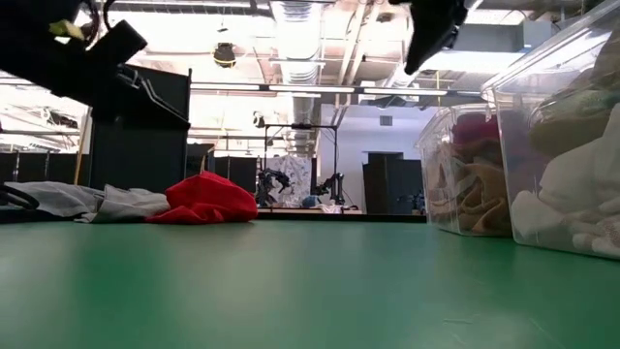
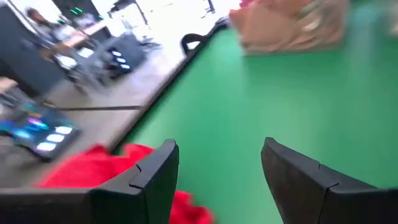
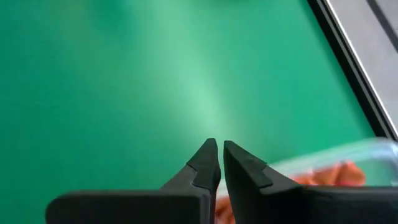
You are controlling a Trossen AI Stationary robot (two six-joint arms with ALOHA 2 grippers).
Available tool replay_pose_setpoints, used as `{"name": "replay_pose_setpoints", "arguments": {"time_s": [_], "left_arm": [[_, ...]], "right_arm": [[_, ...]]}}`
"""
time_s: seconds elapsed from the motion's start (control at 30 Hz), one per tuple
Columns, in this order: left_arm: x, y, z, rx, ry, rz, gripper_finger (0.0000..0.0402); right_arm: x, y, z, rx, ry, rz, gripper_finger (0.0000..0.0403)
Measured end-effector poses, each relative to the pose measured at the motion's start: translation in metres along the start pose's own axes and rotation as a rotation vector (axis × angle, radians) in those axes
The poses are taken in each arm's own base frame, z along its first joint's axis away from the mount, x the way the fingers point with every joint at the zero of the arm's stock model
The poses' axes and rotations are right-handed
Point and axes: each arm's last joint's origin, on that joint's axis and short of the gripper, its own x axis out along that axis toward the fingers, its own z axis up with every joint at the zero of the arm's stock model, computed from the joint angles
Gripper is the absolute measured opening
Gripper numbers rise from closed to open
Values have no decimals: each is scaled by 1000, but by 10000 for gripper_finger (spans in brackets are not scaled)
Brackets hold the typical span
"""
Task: Sort towels by color in basket
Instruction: Put the red towel into the top transparent bin
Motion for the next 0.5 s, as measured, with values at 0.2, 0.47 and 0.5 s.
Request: {"name": "replay_pose_setpoints", "arguments": {"time_s": [0.2,0.47,0.5], "left_arm": [[12,17,7,144,136,108,228],[44,30,-8,220,433,104,242],[48,30,-7,240,446,101,244]], "right_arm": [[1,18,7,-69,-96,44,82],[13,36,12,-163,-127,67,181],[15,38,12,-165,-128,69,192]]}}
